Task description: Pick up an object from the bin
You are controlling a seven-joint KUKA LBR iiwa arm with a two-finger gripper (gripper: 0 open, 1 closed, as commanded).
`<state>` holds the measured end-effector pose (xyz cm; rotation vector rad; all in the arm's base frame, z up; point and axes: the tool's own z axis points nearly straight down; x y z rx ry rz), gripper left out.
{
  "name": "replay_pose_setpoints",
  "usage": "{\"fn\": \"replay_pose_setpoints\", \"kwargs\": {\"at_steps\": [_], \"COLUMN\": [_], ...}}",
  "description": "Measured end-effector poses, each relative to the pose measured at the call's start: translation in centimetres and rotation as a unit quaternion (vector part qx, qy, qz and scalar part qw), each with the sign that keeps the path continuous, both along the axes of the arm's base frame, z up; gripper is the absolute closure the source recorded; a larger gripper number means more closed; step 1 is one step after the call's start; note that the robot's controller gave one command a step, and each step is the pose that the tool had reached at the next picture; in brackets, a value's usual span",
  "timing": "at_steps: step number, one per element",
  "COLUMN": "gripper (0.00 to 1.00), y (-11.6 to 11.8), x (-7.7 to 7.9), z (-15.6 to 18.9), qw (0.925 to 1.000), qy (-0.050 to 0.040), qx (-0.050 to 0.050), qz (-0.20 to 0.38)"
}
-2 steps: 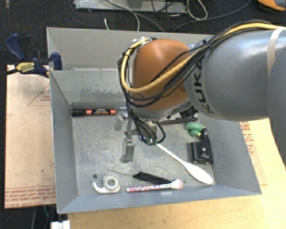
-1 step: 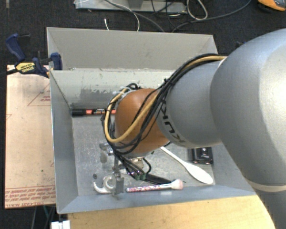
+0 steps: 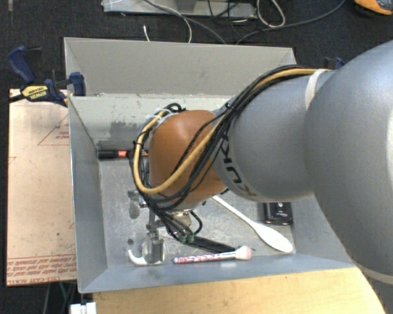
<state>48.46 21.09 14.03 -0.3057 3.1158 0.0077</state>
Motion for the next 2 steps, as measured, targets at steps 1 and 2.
{"fn": "replay_pose_setpoints", "kwargs": {"at_steps": [1, 2], "gripper": [0.0, 0.0], "y": [-0.4, -2.1], "x": [-0.5, 0.1], "z": [-4.0, -6.7], "qw": [0.9997, 0.9924], "qy": [0.0011, -0.0119], "qx": [0.0, 0.002], "qz": [0.026, 0.123]}}
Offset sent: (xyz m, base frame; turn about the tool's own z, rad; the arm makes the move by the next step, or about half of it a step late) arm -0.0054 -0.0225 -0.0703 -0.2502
